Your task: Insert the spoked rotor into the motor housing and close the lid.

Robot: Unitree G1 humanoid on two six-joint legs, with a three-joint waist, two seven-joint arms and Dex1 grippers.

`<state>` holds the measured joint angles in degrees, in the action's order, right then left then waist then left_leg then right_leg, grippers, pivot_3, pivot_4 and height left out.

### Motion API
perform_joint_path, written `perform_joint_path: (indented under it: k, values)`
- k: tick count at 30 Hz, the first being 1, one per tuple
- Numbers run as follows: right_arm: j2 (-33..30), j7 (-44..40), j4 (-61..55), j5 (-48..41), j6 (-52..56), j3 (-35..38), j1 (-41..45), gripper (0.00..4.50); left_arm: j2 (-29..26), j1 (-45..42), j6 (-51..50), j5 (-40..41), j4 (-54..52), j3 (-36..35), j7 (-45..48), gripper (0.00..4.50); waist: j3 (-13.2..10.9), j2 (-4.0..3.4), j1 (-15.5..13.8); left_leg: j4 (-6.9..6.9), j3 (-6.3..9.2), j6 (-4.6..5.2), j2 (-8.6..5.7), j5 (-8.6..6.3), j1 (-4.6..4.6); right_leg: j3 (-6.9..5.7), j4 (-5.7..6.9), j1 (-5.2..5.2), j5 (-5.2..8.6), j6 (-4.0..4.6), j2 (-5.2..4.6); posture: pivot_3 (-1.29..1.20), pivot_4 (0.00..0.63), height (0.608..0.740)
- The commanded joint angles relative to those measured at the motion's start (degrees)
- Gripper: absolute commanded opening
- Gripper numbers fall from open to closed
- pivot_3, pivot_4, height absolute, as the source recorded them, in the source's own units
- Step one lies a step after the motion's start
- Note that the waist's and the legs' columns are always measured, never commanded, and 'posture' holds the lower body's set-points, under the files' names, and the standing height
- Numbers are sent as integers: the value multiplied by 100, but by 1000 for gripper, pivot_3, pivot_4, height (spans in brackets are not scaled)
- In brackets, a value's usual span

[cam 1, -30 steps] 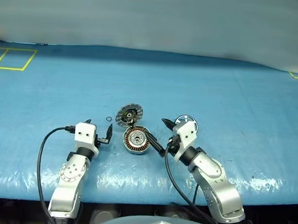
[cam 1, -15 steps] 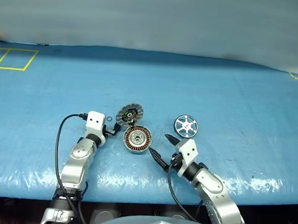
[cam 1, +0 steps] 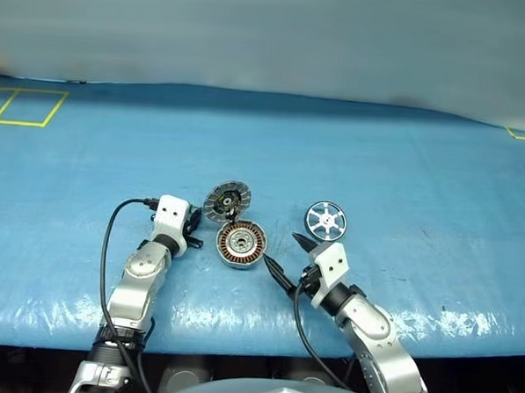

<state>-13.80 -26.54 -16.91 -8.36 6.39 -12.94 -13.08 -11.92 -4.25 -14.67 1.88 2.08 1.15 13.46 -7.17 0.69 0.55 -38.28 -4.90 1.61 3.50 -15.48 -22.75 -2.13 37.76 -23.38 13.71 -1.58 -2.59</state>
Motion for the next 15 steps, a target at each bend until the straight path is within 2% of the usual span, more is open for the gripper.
perform_joint_path:
  k: [1, 5, 9, 15]
  values:
    - [-13, -12, -133, -10, -27, 10, 98, 4391, -52, 155, -276, -202, -195, 107, -111, 636, 0, 0, 4, 0, -1, -2, 0, 1, 4, 0, 5, 0, 2, 4, 1, 0, 150, 740]
    - [-20, -4, -149, -15, 1, -21, 123, 4391, 103, 207, -341, -149, -648, -18, -326, 636, 0, 1, 1, 1, 2, -6, 4, 4, 6, -1, 13, -2, 5, 9, 3, 0, 150, 740]
    - [-7, -32, -94, -19, -82, -40, 138, 4391, 189, 79, 249, -129, -1135, -276, -573, 636, -6, 11, -7, 1, 2, -6, 7, 4, -6, 0, 11, -10, 4, 8, 1, 0, 150, 740]
    - [-60, -71, 59, 7, -201, 18, 93, 4391, 66, -139, 841, 382, -1767, -320, 46, 636, -8, 13, -27, 1, 3, -6, 6, 4, -9, 0, 9, -10, 4, 8, 0, 0, 150, 740]
